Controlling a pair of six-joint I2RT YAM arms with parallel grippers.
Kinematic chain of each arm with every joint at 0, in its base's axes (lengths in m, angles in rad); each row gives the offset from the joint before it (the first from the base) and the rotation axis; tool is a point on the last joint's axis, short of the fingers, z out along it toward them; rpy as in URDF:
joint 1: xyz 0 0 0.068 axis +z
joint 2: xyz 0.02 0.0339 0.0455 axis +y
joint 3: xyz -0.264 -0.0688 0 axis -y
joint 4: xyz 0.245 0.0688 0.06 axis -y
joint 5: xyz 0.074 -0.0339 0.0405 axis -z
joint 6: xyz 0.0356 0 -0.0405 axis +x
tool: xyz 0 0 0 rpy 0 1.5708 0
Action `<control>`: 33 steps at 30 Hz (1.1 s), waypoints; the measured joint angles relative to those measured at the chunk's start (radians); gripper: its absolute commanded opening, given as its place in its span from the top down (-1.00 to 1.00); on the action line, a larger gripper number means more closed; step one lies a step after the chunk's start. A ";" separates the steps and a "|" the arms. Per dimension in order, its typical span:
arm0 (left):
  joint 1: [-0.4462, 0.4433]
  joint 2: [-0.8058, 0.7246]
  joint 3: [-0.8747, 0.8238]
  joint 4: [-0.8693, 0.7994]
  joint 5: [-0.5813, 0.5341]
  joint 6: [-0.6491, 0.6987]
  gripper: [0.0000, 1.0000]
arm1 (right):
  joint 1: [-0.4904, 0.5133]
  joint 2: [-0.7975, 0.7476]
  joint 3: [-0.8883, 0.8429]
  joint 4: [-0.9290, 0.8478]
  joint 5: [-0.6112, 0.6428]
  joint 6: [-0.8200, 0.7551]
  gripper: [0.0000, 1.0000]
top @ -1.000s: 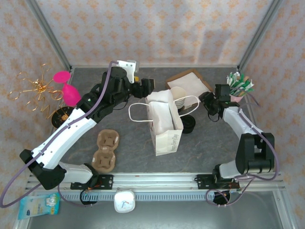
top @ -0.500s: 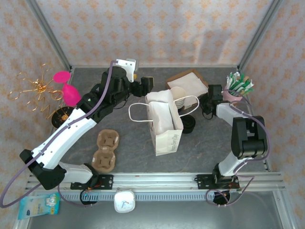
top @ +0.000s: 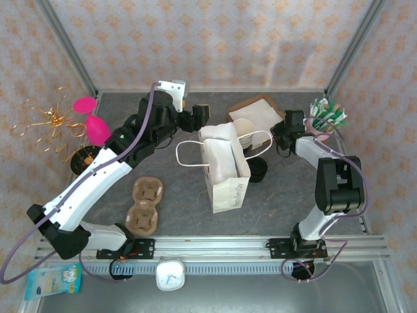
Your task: Pack the takeout coffee
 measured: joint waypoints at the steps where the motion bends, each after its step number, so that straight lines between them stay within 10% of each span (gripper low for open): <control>1: 0.000 0.000 0.000 0.000 0.000 0.000 -0.61 | 0.000 0.000 0.000 0.000 0.000 0.001 0.61; 9: 0.000 0.000 0.000 -0.001 0.000 0.000 -0.61 | 0.000 0.013 0.011 -0.003 -0.008 -0.005 1.00; 33: 0.000 -0.061 0.059 -0.003 0.032 0.030 -0.62 | 0.000 -0.288 0.457 -0.299 -0.044 -0.171 1.00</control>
